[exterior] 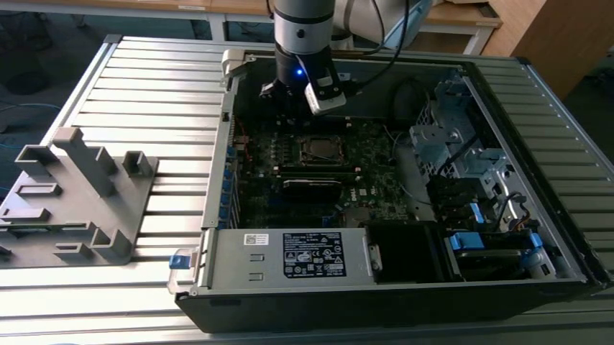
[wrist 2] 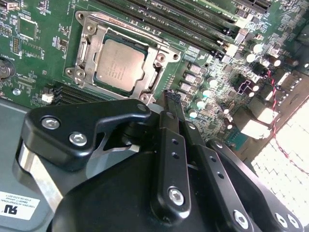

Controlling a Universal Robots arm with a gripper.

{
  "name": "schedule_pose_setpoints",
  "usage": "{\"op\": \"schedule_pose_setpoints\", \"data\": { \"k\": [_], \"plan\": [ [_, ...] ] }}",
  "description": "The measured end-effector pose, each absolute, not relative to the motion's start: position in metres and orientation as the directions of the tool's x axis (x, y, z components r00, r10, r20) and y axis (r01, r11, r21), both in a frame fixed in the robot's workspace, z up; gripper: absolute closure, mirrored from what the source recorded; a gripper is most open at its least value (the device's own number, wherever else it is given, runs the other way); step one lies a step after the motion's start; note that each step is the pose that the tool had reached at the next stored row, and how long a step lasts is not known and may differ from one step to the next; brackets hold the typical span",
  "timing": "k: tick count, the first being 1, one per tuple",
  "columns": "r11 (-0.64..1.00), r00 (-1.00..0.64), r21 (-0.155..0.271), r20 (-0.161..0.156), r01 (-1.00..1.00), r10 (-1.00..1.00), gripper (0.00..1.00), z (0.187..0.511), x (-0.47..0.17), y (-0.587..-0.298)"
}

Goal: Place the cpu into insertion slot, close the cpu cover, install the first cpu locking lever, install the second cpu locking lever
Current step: 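Install the first cpu locking lever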

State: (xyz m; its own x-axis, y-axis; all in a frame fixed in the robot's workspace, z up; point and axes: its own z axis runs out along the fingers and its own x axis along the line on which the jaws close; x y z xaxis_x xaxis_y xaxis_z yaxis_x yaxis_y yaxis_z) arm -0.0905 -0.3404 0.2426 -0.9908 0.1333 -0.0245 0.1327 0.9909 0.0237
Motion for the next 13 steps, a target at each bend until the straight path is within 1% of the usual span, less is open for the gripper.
{"op": "schedule_pose_setpoints", "data": {
  "k": [13],
  "plan": [
    [0.991, -0.991, 0.024, -0.025, 0.132, 0.133, 0.89, 0.2436, -0.0928, -0.3404]
  ]
}}
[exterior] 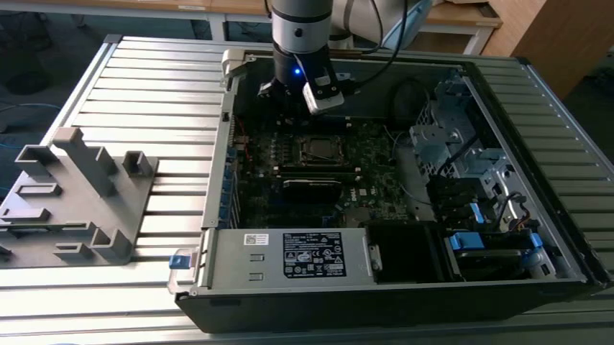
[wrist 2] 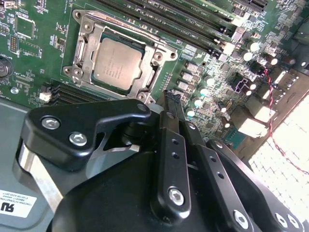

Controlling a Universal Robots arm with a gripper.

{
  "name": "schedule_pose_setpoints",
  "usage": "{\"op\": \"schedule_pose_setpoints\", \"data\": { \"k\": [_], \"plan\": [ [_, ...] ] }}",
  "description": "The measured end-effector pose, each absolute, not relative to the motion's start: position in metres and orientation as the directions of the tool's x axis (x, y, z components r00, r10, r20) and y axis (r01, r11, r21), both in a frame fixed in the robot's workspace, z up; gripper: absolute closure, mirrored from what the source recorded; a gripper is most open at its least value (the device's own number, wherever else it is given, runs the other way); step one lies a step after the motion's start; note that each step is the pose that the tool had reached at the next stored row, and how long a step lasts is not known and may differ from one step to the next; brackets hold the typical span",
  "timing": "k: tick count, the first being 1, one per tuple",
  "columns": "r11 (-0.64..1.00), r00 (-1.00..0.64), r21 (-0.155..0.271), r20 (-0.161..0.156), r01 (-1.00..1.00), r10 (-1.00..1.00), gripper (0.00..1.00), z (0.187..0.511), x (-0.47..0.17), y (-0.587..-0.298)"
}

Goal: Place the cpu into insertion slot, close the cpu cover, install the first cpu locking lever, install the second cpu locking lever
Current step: 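Install the first cpu locking lever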

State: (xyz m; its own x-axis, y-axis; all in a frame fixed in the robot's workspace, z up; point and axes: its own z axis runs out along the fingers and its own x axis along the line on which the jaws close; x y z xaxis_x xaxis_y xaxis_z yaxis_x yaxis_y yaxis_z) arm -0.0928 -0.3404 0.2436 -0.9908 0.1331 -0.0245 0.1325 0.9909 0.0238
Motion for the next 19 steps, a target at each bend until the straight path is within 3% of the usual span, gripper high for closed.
{"op": "schedule_pose_setpoints", "data": {
  "k": [19],
  "plan": [
    [0.991, -0.991, 0.023, -0.024, 0.133, 0.133, 0.89, 0.2447, -0.0983, -0.3405]
  ]
}}
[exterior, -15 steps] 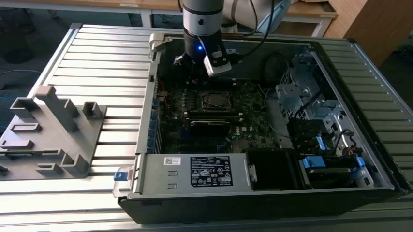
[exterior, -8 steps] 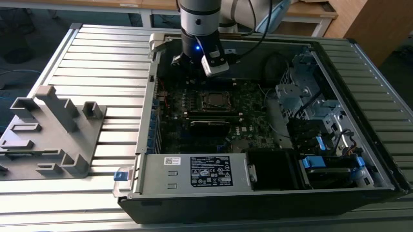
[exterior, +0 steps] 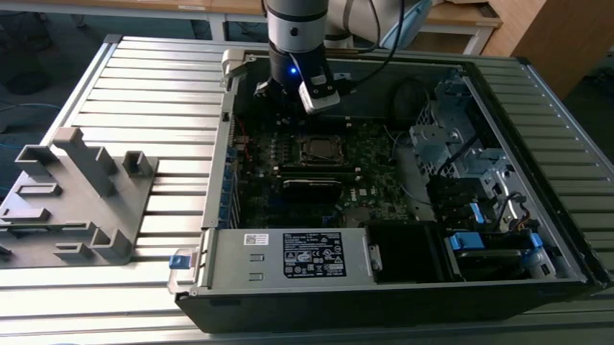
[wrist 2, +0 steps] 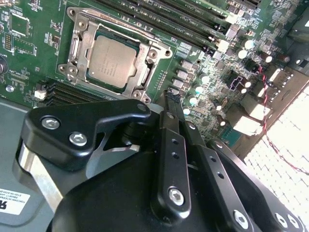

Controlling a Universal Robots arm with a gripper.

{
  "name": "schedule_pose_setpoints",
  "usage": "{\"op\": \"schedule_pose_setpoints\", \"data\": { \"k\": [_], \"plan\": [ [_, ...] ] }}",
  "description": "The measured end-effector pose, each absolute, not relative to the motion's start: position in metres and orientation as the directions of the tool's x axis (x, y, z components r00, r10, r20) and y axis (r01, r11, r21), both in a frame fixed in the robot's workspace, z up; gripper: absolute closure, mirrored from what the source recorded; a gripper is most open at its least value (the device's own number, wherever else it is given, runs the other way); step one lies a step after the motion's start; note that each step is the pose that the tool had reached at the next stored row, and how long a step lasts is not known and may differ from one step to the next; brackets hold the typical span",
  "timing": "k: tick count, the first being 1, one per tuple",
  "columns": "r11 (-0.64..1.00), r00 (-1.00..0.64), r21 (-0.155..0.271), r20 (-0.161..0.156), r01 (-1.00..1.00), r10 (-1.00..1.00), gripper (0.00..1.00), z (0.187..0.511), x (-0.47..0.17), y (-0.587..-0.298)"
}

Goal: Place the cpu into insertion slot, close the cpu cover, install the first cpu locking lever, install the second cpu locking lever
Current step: 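Install the first cpu locking lever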

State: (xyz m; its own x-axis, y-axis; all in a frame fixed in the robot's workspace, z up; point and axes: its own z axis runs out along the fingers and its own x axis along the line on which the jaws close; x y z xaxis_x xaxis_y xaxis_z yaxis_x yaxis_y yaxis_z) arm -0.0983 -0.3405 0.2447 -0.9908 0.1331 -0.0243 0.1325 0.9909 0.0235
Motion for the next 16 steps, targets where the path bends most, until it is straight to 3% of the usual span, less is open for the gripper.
{"op": "schedule_pose_setpoints", "data": {
  "k": [16],
  "plan": [
    [0.991, -0.991, 0.024, -0.028, 0.132, 0.133, 0.89, 0.2458, -0.1043, -0.3404]
  ]
}}
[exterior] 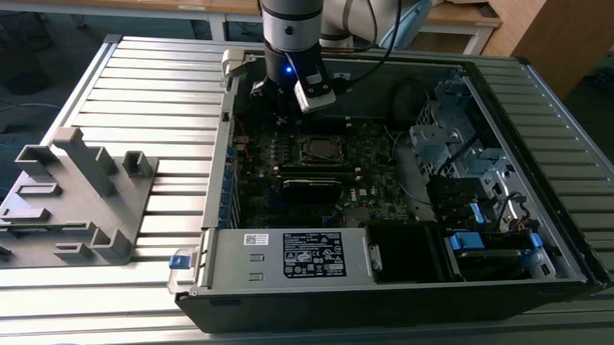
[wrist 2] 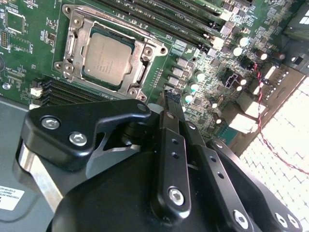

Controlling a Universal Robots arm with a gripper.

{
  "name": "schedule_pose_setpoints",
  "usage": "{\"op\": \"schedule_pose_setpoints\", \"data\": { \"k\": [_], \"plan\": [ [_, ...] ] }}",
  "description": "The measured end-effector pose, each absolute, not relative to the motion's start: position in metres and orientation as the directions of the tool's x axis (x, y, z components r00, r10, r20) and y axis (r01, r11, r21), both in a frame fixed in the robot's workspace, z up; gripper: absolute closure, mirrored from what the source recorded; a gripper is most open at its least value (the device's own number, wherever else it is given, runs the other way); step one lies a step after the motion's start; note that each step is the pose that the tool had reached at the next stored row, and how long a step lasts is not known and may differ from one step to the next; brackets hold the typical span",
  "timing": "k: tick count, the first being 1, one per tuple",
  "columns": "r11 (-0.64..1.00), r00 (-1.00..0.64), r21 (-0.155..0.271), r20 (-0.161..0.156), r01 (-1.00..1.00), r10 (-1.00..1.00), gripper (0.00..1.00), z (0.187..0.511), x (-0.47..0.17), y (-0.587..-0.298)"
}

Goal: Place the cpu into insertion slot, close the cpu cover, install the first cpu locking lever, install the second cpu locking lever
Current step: 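Install the first cpu locking lever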

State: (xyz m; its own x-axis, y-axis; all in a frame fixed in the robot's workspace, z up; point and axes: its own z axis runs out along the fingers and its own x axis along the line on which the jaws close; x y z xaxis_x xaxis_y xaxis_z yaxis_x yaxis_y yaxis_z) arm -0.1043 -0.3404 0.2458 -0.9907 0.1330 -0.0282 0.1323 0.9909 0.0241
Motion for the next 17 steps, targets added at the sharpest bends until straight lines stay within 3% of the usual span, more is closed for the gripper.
{"op": "schedule_pose_setpoints", "data": {
  "k": [17],
  "plan": [
    [0.990, -0.991, 0.048, -0.025, 0.133, 0.134, 0.89, 0.2459, -0.1043, -0.3404]
  ]
}}
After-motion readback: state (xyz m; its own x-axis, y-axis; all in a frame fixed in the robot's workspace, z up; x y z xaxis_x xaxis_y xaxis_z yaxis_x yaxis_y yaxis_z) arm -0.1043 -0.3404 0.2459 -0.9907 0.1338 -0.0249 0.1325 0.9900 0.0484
